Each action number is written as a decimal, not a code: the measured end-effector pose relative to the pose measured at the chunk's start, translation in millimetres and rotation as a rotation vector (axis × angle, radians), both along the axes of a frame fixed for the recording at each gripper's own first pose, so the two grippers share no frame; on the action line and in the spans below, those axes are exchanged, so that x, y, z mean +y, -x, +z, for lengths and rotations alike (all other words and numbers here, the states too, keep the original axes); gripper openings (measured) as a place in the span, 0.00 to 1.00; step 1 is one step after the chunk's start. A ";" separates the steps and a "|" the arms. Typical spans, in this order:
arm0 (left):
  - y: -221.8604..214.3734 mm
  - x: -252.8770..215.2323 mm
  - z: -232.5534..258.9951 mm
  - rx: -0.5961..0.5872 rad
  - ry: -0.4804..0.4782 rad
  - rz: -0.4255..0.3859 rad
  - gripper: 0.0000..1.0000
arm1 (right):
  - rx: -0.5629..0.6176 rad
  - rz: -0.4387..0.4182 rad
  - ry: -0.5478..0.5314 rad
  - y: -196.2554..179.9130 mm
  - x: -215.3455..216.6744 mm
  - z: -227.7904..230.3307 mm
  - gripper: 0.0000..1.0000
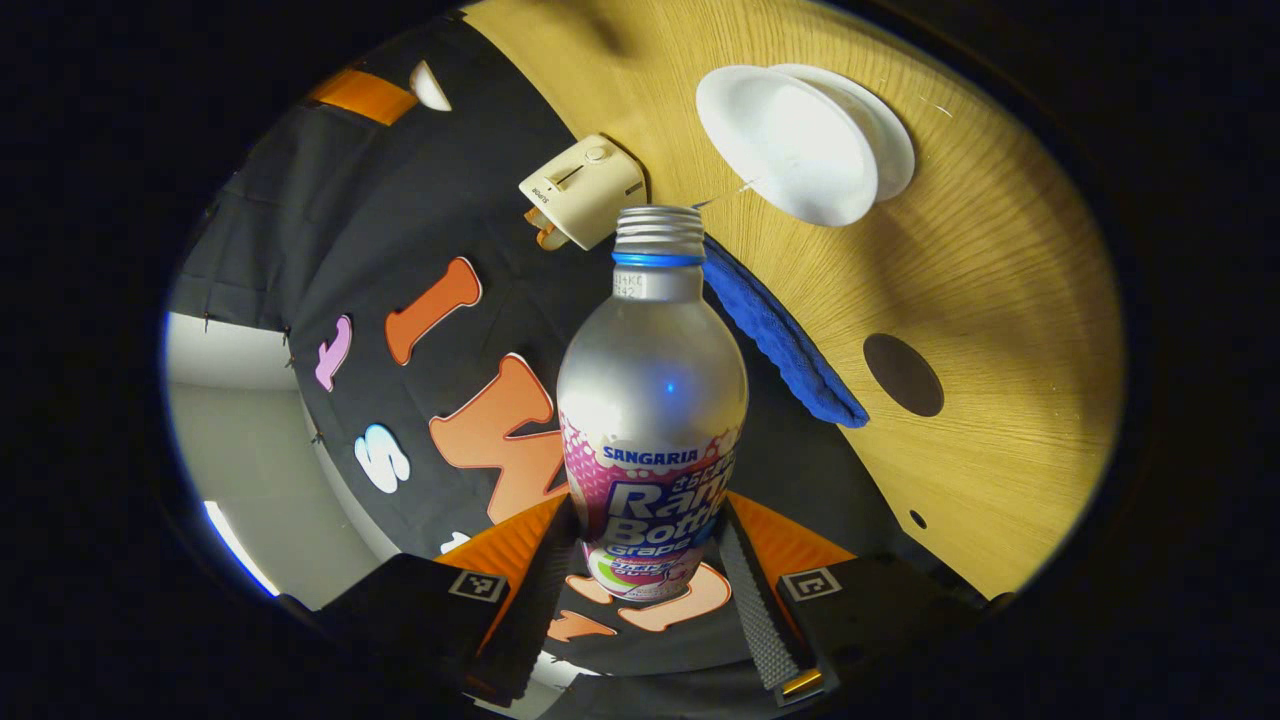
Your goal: Open the teacup lid with one hand, grasp the water bottle and pour water into the teacup with the other hand; after pouring, place the water bottle on the coaster and then close the teacup lid.
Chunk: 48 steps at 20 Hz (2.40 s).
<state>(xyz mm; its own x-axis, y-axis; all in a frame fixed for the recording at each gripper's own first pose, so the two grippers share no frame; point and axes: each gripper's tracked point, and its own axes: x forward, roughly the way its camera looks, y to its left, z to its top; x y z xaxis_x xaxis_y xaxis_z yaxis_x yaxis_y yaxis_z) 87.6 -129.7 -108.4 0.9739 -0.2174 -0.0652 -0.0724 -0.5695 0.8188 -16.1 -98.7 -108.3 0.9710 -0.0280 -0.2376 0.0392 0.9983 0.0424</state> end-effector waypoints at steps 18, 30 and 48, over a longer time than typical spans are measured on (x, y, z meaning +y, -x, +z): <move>-12.4 15.8 102.9 -0.128 0.647 -0.014 0.84 | -0.039 0.043 -0.030 -19.7 29.8 25.3 0.20; -13.7 54.6 98.6 0.035 1.513 0.102 0.83 | -0.063 0.108 -0.022 -40.7 71.7 34.5 0.20; -73.8 90.3 -80.2 0.438 2.207 0.476 0.84 | -0.015 0.177 -0.005 -63.2 103.4 14.1 0.20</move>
